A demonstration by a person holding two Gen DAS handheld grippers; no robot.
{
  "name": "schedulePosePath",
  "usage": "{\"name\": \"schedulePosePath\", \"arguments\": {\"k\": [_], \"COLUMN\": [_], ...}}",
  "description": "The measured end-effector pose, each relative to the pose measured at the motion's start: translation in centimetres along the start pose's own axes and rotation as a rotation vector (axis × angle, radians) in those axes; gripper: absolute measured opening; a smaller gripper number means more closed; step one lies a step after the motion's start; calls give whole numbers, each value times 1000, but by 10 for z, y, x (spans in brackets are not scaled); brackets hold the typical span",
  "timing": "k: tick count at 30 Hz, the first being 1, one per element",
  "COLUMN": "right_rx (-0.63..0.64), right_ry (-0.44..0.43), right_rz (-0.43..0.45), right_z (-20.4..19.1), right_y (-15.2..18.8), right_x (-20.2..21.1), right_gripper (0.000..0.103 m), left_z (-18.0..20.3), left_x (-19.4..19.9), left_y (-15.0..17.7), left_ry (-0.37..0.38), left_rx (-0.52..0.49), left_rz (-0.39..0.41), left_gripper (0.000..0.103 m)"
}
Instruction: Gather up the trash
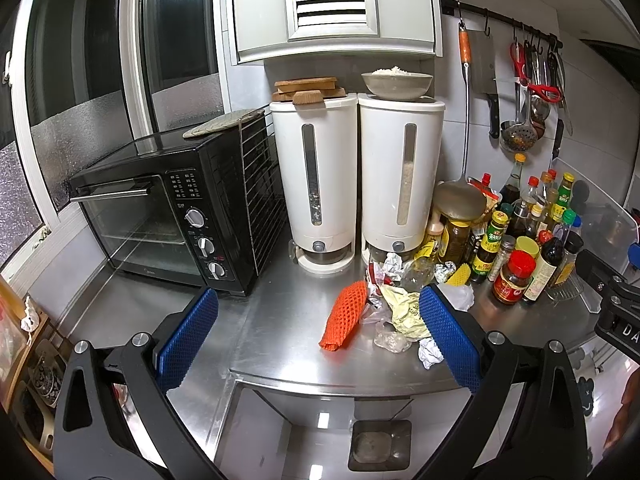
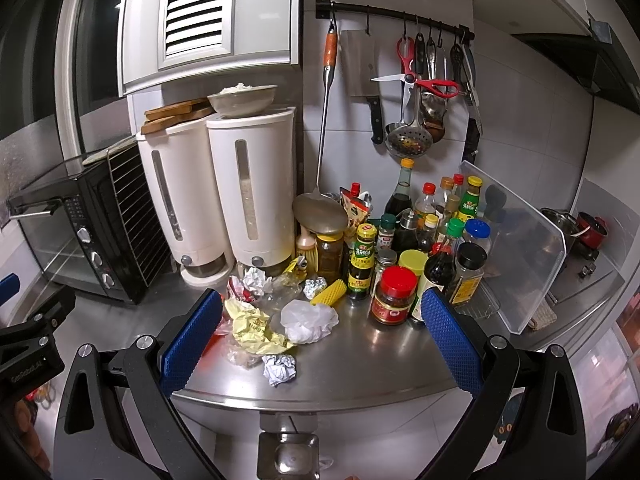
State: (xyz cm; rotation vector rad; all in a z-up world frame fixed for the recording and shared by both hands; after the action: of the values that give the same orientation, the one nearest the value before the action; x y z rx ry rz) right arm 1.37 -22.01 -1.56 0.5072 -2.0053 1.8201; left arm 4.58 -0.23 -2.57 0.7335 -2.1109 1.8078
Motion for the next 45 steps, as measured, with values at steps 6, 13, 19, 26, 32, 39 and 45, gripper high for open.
{"name": "schedulePosePath", "arguments": {"k": [6, 13, 19, 26, 32, 39, 45], "right_rx": [5, 0, 7, -21, -37, -56, -25], "right_ry": [10, 17, -4, -37, -24, -69, -136], "right_rz": [5, 28, 28, -54, -126, -195, -288], "right_z": [2, 7, 9, 9, 10, 8, 0], "right_y": [0, -2, 3, 19, 38, 67, 102], "right_x": [-2, -2, -16, -51, -84, -127, -165], "right_gripper": [100, 100, 100, 100, 100, 100, 97], "left_z": [-1, 0, 4, 5, 2, 11, 21], "left_x": [-6, -10, -25, -58, -91, -134, -179], "left_y": [1, 4, 9, 21, 26, 36, 54], "left_ry": [-8, -6, -19, -33, -31, -4, 20], "left_rx": [5, -1, -20, -65, -86, -154, -182], "left_rz": [-3, -9, -31, -93, -126, -135, -211], "left_gripper": [95, 95, 95, 95, 95, 95, 95]}}
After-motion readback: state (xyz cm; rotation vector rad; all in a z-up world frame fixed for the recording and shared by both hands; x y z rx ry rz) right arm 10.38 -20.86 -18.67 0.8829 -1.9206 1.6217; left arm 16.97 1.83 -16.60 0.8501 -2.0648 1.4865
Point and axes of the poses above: each gripper's, at about its wrist camera, not at the fingertips, and x roughly against the way its jaws point, z to its right, y to its underside, the point moved 5 cm from there along -x, roughly the way its jaws point, and after that the axes turned 12 degrees about -y, right-handed, at the moved point
